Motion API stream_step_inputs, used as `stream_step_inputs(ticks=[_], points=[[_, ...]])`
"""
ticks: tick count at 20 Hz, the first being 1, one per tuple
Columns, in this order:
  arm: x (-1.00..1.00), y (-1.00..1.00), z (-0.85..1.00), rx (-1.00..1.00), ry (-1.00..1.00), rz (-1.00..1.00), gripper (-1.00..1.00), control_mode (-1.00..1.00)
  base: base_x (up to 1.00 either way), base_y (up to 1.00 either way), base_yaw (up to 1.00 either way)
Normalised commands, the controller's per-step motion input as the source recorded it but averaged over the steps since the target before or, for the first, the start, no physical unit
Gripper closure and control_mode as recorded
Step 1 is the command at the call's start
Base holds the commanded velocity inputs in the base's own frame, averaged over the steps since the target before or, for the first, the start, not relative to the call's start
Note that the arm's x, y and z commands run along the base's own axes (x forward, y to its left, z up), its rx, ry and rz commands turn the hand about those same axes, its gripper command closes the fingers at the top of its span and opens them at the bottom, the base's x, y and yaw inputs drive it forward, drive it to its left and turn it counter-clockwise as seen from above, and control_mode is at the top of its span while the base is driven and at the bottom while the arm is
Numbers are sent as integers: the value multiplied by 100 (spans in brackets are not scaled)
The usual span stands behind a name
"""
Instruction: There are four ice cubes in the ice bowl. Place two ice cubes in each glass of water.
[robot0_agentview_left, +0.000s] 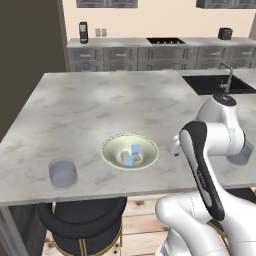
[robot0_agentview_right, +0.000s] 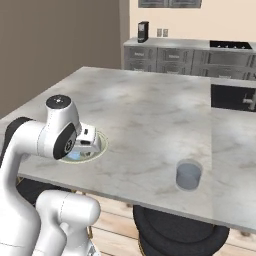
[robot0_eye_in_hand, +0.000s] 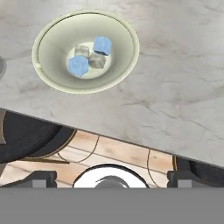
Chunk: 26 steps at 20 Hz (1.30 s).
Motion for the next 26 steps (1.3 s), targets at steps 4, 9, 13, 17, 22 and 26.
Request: stream_step_inputs(ticks=[4, 9, 13, 17, 22, 26], points=[[16, 21, 9, 0, 0, 7, -100, -100, 0, 0, 0], [21, 26, 6, 0, 0, 7, -100, -100, 0, 0, 0], [10, 12, 1, 0, 0, 8, -100, -100, 0, 0, 0], [22, 38, 0, 0, 0, 3, -100, -100, 0, 0, 0], [19, 29, 0, 0, 2, 0, -100, -100, 0, 0, 0], [27, 16, 0, 0, 9, 0, -100, -100, 0, 0, 0]])
